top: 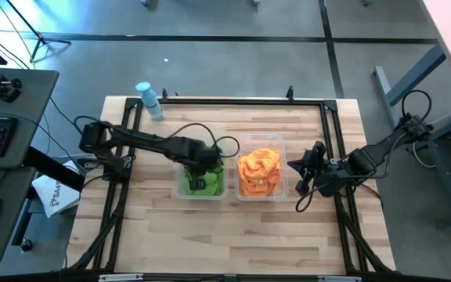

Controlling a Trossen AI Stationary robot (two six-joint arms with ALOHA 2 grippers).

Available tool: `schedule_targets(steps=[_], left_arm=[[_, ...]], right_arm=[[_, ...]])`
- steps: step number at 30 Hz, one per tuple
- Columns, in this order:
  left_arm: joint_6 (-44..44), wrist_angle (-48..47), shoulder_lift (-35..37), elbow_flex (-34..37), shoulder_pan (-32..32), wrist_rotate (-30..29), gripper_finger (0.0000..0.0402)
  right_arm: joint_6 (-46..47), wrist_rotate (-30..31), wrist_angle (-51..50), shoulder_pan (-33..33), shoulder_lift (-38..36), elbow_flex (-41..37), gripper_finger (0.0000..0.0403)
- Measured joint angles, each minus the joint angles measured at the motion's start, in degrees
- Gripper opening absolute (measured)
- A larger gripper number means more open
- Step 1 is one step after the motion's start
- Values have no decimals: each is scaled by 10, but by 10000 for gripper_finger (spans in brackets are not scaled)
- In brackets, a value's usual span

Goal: Sort microfiber towel by color & place in baskets
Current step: Put the green towel into the left transparent bin

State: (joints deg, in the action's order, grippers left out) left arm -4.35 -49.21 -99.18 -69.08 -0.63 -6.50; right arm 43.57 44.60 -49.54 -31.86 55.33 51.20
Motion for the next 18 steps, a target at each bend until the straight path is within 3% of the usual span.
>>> schedule_targets(steps=[10, 18], left_arm=[[-29, 14, -41, -1, 5, -4, 10], [-25, 20, -11, -7, 6, 2, 72]], right_arm=[[1, -1, 0, 0, 0, 0, 4], [1, -2, -4, 0, 2, 0, 4]])
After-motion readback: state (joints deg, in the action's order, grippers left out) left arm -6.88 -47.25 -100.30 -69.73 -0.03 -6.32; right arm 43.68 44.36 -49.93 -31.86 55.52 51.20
